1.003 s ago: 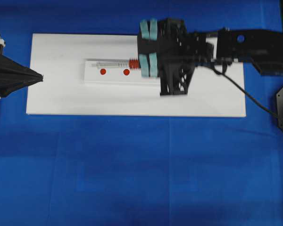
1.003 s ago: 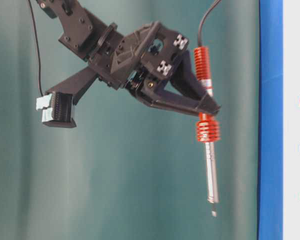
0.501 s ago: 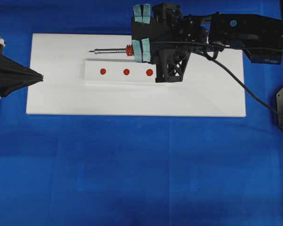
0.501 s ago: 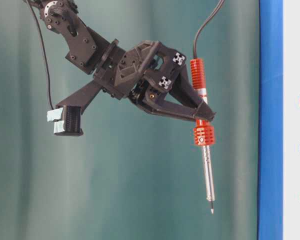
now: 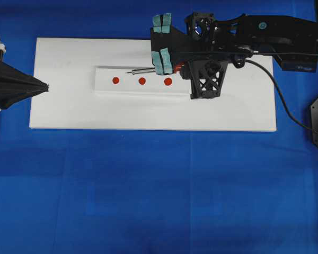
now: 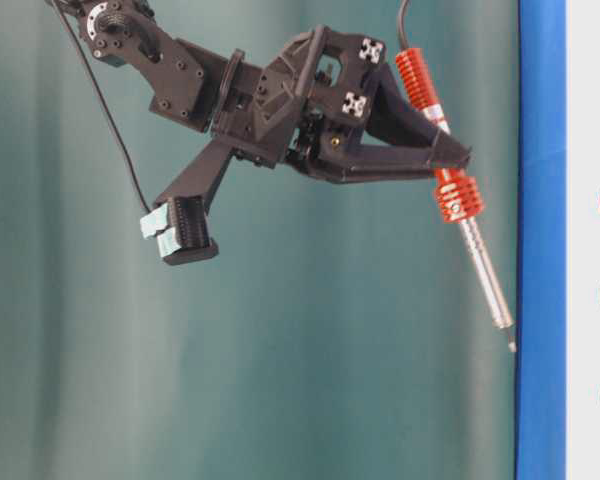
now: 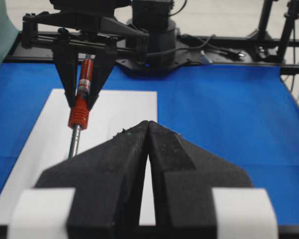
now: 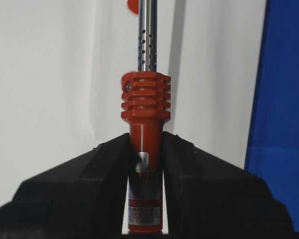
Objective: Touch the tip of the soldering iron to the mark.
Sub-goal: 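Lower the iron tip with the right gripper onto the left red dot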
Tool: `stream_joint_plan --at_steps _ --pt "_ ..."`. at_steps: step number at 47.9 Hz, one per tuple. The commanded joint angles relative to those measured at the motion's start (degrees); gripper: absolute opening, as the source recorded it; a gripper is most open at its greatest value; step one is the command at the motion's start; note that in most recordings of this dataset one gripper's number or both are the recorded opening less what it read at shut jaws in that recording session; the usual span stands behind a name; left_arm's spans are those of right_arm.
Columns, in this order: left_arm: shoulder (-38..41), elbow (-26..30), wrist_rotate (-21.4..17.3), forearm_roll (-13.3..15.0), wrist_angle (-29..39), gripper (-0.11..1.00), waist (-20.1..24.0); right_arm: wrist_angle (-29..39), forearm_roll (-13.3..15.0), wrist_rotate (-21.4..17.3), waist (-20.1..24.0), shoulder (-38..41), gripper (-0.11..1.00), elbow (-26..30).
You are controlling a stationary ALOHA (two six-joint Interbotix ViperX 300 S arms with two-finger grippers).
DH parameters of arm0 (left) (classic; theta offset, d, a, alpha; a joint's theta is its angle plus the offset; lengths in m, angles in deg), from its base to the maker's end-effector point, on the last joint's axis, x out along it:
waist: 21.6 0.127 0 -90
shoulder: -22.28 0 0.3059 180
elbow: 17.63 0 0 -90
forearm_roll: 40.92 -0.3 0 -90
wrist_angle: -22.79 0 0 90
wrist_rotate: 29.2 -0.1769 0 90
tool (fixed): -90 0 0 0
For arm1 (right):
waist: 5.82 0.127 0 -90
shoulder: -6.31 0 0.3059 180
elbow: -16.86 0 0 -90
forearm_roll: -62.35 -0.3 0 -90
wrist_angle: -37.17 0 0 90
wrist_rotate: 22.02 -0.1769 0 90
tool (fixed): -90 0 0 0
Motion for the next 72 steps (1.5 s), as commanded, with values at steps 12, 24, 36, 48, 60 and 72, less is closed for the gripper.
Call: stream_joint_plan --at_steps 12,24,36,48,60,72 --pt "0.4 0.7 0.1 -0.2 -0.6 0.00 0.1 -0.5 -0.1 -0.1 0.1 -0.8 0.06 1.5" --pt "0.4 0.6 0.1 -0.2 -0.6 0.00 0.1 -0.5 -0.1 -0.2 0.2 -0.8 0.06 1.5" --pt "0.4 0.7 0.1 -0.2 -0.6 0.00 0.1 -0.8 -0.1 -0.3 0.2 -0.8 0.06 1.5" --pt "0.4 0.7 0.1 -0.2 -0.6 0.00 0.1 -2.9 -0.1 -0.4 0.3 0.0 0.06 1.5" --pt "0.4 0.6 0.1 -0.2 -0.6 0.00 0.1 -4.8 -0.1 -1.4 0.3 3.3 0.06 2.5" --pt "0.5 0.6 0.1 -0.2 -0.6 0.00 0.1 -6.7 -0.1 -1.3 0.3 6.4 0.06 3.4"
